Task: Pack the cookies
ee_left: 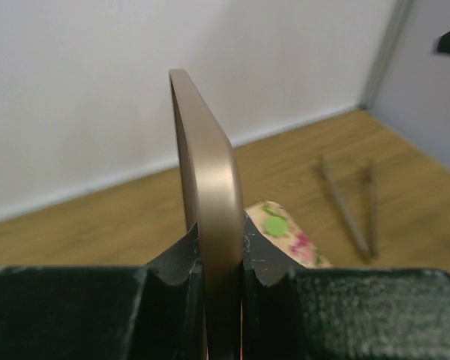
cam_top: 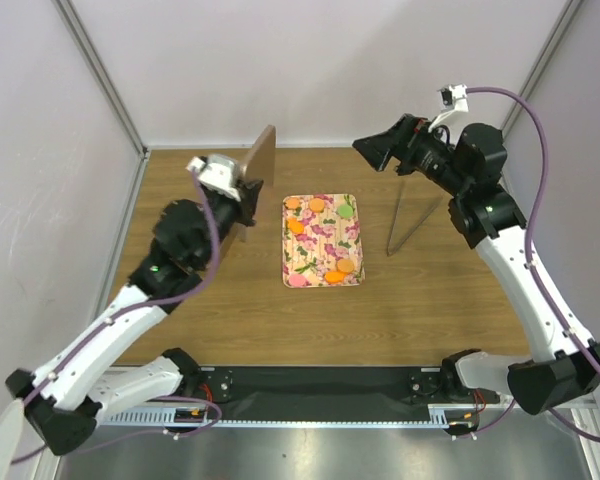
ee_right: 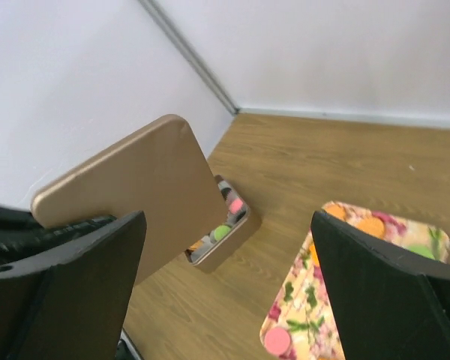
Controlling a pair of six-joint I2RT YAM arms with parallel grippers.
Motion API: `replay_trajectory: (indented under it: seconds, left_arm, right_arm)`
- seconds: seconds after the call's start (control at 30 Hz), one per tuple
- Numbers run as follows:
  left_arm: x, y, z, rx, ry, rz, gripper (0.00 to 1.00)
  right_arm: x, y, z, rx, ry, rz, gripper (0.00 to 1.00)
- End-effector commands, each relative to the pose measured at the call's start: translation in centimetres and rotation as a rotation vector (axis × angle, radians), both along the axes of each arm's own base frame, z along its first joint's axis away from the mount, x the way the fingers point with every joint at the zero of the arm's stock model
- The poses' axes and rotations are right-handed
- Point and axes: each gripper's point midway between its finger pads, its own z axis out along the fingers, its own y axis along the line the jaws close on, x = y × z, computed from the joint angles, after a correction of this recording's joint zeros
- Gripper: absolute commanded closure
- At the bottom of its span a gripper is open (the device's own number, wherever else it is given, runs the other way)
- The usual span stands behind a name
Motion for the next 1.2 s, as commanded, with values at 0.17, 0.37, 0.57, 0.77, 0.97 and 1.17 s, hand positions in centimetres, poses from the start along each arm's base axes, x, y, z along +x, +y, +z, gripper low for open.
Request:
replay_trajectory:
  seconds: [0.17, 0.37, 0.57, 0.77, 0.97, 1.17]
  left_arm:
    - [-5.4, 0.7, 1.6, -0.353, 0.395, -0.375, 1.00]
    - [-5.0, 2.5, 2.1, -0.546, 0.446, -0.528, 1.00]
    - [-4.2, 4.3, 2.6, -0.648, 0.454, -0.548, 1.00]
    - [-3.5, 5.8, 3.4, -0.691, 0.448, -0.549, 1.00]
    - [-2.6, 6.4, 3.1, -0.715, 0.466, -0.555, 1.00]
    - [-1.5, 7.2, 3.2, -0.749, 0.463, -0.560, 1.00]
  right_arm:
    - [-1.9, 6.1, -0.1, 0.070, -0.142, 0.501, 0.00]
    - [-1.7, 10.3, -2.2, 0.069, -0.134, 0.670, 0.00]
    - [-0.2, 12.9, -5.3, 0.109, -0.027, 0.736, 0.00]
    - [-0.8, 15.6, -6.0, 0.191, 0.045, 0.827, 0.00]
    - [-2.6, 17.4, -4.3, 0.337, 0.034, 0.963, 0.01]
    - [-5.0, 18.6, -2.7, 0.459, 0.060, 1.074, 0.12]
